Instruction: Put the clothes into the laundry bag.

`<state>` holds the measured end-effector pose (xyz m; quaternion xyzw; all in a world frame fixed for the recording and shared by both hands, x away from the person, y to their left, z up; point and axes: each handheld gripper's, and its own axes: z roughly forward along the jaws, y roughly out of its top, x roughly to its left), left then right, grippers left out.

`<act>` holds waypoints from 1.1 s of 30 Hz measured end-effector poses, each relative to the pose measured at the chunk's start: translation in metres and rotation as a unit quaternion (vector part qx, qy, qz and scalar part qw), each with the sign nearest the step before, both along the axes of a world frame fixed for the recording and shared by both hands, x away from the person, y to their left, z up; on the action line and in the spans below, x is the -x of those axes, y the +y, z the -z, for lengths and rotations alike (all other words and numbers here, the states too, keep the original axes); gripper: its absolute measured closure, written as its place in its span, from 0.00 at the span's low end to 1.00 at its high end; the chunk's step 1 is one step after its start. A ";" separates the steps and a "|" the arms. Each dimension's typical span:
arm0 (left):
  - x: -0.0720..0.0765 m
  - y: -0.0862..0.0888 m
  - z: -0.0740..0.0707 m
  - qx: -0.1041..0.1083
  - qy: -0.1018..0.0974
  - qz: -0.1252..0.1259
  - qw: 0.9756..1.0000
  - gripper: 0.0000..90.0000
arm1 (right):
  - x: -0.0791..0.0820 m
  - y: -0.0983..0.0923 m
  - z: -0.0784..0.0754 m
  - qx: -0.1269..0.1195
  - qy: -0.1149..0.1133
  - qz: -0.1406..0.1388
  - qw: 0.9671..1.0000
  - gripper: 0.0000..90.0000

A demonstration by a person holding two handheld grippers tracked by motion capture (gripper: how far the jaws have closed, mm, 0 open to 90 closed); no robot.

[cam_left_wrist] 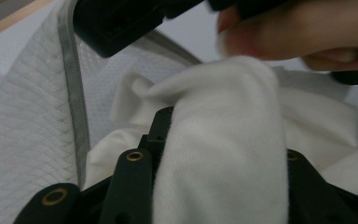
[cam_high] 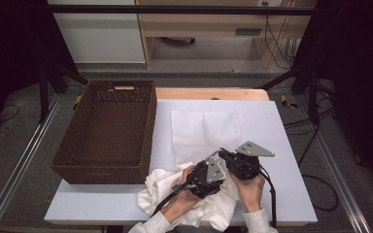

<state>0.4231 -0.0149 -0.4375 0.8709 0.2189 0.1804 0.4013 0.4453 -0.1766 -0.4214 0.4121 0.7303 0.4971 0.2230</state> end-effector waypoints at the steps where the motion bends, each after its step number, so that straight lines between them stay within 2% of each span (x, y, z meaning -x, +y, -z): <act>1: -0.003 -0.001 0.003 0.002 0.001 -0.012 1.000 0.68 | 0.000 0.000 0.000 0.000 0.000 0.000 1.000 0.99; 3: -0.016 0.002 0.007 0.016 0.031 -0.042 0.999 0.61 | 0.001 -0.001 -0.001 0.000 -0.001 0.000 1.000 0.99; 4: -0.019 0.003 0.007 0.019 0.038 -0.047 0.998 0.58 | 0.002 -0.001 -0.001 -0.001 0.000 0.000 1.000 0.99; 6: -0.020 0.004 0.007 0.021 0.040 -0.046 0.998 0.53 | 0.002 -0.001 0.001 0.000 0.004 -0.001 1.000 0.99; 9: -0.014 0.007 0.001 0.026 0.021 -0.043 0.999 0.38 | 0.002 -0.002 0.004 0.002 0.007 0.000 1.000 0.99; 12: -0.007 0.016 -0.015 0.057 0.036 -0.034 0.997 0.24 | 0.003 -0.003 0.004 0.005 0.008 0.000 1.000 0.99; 15: 0.007 0.035 -0.037 0.079 0.023 -0.029 0.996 0.20 | 0.004 -0.005 0.003 0.008 0.006 0.001 1.000 0.99; 17: 0.019 0.051 -0.046 0.071 -0.002 -0.032 0.997 0.19 | 0.005 -0.006 0.003 0.010 0.006 0.002 1.000 0.99; 19: 0.028 0.069 -0.049 0.065 -0.023 -0.043 0.997 0.18 | 0.005 -0.006 0.003 0.012 0.006 0.003 1.000 0.99; 21: 0.032 0.086 -0.041 0.063 -0.025 -0.064 0.996 0.20 | 0.006 -0.006 0.003 0.013 0.008 0.002 1.000 0.99; 23: 0.029 0.096 -0.023 0.053 0.006 -0.081 0.995 0.22 | 0.005 -0.005 0.004 0.016 0.007 0.001 1.000 0.99; 24: 0.026 0.097 -0.013 0.035 0.025 -0.090 0.995 0.23 | 0.005 -0.004 0.004 0.016 0.010 0.002 1.000 0.99; 25: 0.023 0.096 -0.003 0.021 0.036 -0.098 0.994 0.22 | 0.004 -0.003 0.005 0.018 0.009 0.002 1.000 0.99; 26: 0.019 0.096 0.005 0.022 0.045 -0.098 0.994 0.22 | 0.005 -0.003 0.006 0.018 0.012 0.002 1.000 0.99; 27: 0.016 0.097 0.011 0.040 0.057 -0.096 0.993 0.25 | 0.004 -0.002 0.006 0.020 0.012 0.001 1.000 0.99; 28: 0.014 0.098 0.013 0.064 0.072 -0.095 0.991 0.30 | 0.005 -0.001 0.007 0.021 0.013 0.001 1.000 0.99; 29: 0.012 0.099 0.014 0.080 0.083 -0.091 0.989 0.42 | 0.004 -0.001 0.008 0.022 0.013 0.000 1.000 0.99; 30: 0.011 0.098 0.015 0.076 0.078 -0.094 0.990 0.52 | 0.004 -0.001 0.008 0.022 0.013 0.000 1.000 0.99; 31: 0.011 0.096 0.016 0.063 0.067 -0.098 0.991 0.63 | 0.004 -0.001 0.009 0.021 0.015 0.000 1.000 0.99; 33: 0.012 0.095 0.016 0.063 0.063 -0.094 0.992 0.81 | 0.004 0.000 0.009 0.019 0.016 0.000 1.000 0.99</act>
